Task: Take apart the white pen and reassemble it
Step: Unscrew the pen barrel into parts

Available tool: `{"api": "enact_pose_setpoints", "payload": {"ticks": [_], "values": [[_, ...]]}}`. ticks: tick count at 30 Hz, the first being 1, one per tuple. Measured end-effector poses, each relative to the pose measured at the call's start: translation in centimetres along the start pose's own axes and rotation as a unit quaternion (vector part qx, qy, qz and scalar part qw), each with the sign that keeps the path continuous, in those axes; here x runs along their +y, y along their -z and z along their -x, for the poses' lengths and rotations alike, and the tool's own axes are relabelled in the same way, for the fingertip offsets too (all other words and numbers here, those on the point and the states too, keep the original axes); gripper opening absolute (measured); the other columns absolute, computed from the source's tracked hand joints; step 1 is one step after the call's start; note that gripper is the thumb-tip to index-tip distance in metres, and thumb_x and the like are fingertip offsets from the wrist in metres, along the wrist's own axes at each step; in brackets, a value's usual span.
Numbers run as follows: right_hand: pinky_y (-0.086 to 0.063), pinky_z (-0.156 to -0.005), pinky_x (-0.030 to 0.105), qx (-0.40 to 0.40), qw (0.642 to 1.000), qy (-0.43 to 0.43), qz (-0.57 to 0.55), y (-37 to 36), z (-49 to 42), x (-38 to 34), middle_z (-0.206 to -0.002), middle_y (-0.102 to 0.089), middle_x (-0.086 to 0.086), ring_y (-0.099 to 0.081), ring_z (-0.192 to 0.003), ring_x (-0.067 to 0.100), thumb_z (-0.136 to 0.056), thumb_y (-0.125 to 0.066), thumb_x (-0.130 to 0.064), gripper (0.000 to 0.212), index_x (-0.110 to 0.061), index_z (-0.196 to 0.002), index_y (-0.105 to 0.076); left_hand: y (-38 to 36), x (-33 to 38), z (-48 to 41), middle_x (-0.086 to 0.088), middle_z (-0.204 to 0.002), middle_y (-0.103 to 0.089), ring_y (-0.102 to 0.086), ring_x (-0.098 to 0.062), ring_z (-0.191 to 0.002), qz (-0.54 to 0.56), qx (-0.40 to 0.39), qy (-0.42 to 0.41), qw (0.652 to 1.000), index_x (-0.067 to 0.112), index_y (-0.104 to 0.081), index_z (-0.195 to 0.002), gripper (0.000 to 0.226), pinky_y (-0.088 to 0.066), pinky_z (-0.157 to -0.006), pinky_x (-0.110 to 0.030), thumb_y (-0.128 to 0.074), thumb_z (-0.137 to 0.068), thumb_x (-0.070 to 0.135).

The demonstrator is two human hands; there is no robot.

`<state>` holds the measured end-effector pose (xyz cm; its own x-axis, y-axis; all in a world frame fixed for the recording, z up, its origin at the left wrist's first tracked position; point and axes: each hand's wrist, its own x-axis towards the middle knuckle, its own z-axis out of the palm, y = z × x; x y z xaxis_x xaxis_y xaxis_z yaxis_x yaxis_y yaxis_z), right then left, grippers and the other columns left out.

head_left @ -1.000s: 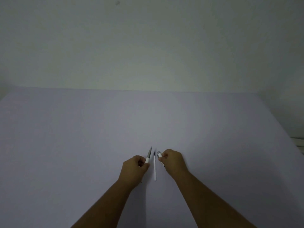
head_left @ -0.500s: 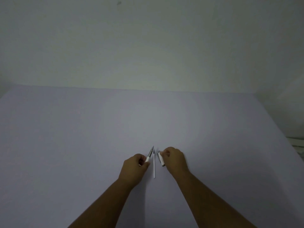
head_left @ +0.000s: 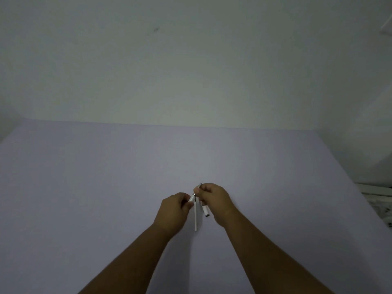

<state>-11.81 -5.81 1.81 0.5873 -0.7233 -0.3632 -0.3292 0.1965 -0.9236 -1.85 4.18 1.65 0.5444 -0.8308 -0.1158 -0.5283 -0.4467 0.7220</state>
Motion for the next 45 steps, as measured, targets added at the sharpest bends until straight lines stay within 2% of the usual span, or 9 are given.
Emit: {"api": "enact_pose_setpoints", "payload": {"ticks": [7,12,17,22,26,31,35,40,45], "values": [[-0.048,-0.071,0.031,0.009,0.998,-0.045,-0.032,0.8,0.9,-0.8,-0.07,-0.06,0.002,-0.055,-0.067,0.016,-0.082,-0.067,-0.033,0.021,-0.013,-0.078,-0.068,0.5,1.5,0.8,0.0,-0.079,-0.064,-0.057,-0.014,-0.068,-0.006,0.007,-0.017,1.0,0.011,-0.066,-0.096,0.016,-0.037,-0.055,-0.013,-0.056,-0.09,0.022],[-0.05,-0.069,0.023,-0.025,0.991,-0.031,-0.129,1.1,1.3,-1.5,-0.08,-0.064,0.004,-0.061,-0.073,0.014,-0.087,-0.06,-0.007,0.009,-0.011,-0.09,-0.067,0.9,2.3,1.1,-0.003,-0.086,-0.068,-0.05,-0.009,-0.065,-0.023,0.019,-0.023,0.999,0.011,-0.067,-0.097,0.017,-0.032,-0.053,-0.008,-0.057,-0.09,0.023],[-0.05,-0.065,0.026,0.027,0.995,-0.042,-0.092,0.7,1.4,-1.9,-0.066,-0.058,0.005,-0.053,-0.06,0.015,-0.084,-0.067,-0.02,0.016,-0.009,-0.073,-0.063,1.1,3.0,1.1,0.0,-0.082,-0.063,-0.051,-0.01,-0.066,-0.034,0.021,-0.023,0.999,0.011,-0.066,-0.096,0.016,-0.031,-0.052,-0.01,-0.056,-0.091,0.023],[-0.052,-0.071,0.025,-0.005,0.984,-0.032,-0.177,1.1,1.5,-2.3,-0.084,-0.067,0.006,-0.063,-0.08,0.017,-0.084,-0.063,-0.002,0.011,-0.008,-0.093,-0.066,1.3,3.2,1.1,-0.002,-0.087,-0.066,-0.051,-0.01,-0.067,-0.047,0.032,-0.02,0.998,0.012,-0.066,-0.097,0.017,-0.03,-0.051,-0.01,-0.056,-0.091,0.024],[-0.053,-0.084,0.037,0.033,0.992,-0.053,-0.106,1.2,1.5,-2.3,-0.078,-0.063,0.006,-0.057,-0.075,0.019,-0.082,-0.07,-0.02,0.011,-0.01,-0.083,-0.067,1.3,3.3,1.1,-0.004,-0.092,-0.068,-0.052,-0.01,-0.07,-0.048,0.031,-0.02,0.998,0.012,-0.066,-0.1,0.018,-0.031,-0.052,-0.009,-0.056,-0.091,0.024],[-0.052,-0.073,0.027,-0.005,0.985,-0.035,-0.169,1.7,1.4,-2.8,-0.084,-0.066,0.009,-0.062,-0.076,0.018,-0.085,-0.06,0.0,0.015,-0.006,-0.098,-0.065,1.3,3.4,1.1,-0.005,-0.092,-0.069,-0.053,-0.012,-0.07,-0.055,0.035,-0.016,0.998,0.012,-0.066,-0.099,0.018,-0.031,-0.052,-0.009,-0.056,-0.091,0.024],[-0.053,-0.071,0.029,0.024,0.994,-0.056,-0.092,1.7,1.5,-2.8,-0.084,-0.067,0.007,-0.059,-0.073,0.018,-0.081,-0.07,-0.023,0.019,-0.009,-0.093,-0.066,1.3,3.5,1.2,-0.004,-0.093,-0.068,-0.054,-0.012,-0.071,-0.055,0.034,-0.021,0.998,0.012,-0.065,-0.1,0.018,-0.032,-0.053,-0.009,-0.056,-0.091,0.025],[-0.052,-0.075,0.029,0.006,0.991,-0.025,-0.131,1.9,1.6,-2.9,-0.086,-0.069,0.008,-0.063,-0.08,0.02,-0.082,-0.06,0.0,0.026,-0.01,-0.105,-0.062,1.4,3.7,1.4,-0.005,-0.094,-0.068,-0.053,-0.012,-0.071,-0.058,0.036,-0.02,0.997,0.011,-0.065,-0.099,0.018,-0.03,-0.052,-0.009,-0.055,-0.091,0.025],[-0.053,-0.072,0.03,0.033,0.996,-0.05,-0.073,1.6,1.9,-2.9,-0.091,-0.067,0.009,-0.06,-0.074,0.018,-0.08,-0.071,-0.021,0.029,-0.009,-0.105,-0.061,1.4,3.7,1.7,-0.005,-0.095,-0.068,-0.053,-0.011,-0.071,-0.058,0.035,-0.017,0.998,0.011,-0.064,-0.1,0.018,-0.032,-0.053,-0.011,-0.056,-0.091,0.025]]}}
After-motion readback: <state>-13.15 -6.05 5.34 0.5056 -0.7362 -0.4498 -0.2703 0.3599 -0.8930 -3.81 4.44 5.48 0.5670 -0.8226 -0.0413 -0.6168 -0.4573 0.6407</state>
